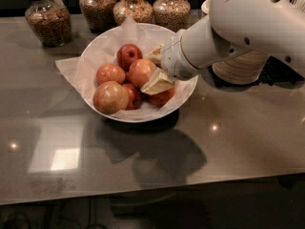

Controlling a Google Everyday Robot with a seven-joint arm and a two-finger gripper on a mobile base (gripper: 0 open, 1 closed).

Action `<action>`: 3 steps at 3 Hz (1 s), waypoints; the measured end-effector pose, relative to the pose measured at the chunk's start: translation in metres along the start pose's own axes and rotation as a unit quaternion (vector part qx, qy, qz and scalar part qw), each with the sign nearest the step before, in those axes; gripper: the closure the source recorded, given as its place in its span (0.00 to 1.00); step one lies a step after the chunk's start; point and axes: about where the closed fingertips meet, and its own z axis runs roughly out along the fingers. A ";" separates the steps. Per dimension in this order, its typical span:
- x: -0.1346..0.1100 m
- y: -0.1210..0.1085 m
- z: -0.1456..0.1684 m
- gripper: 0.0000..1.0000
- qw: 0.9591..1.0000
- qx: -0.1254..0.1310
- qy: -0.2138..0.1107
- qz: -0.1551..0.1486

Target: Pick apple from white bowl

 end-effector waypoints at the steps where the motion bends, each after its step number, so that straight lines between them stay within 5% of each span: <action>1: 0.000 0.000 0.000 1.00 1.000 0.000 0.000 0.000; 2: -0.001 0.000 0.000 1.00 1.000 -0.001 -0.002 0.000; 3: -0.004 -0.006 -0.006 1.00 0.999 -0.005 -0.046 0.022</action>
Offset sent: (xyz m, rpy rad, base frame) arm 0.0008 0.0003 0.0011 0.0220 0.0074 0.0066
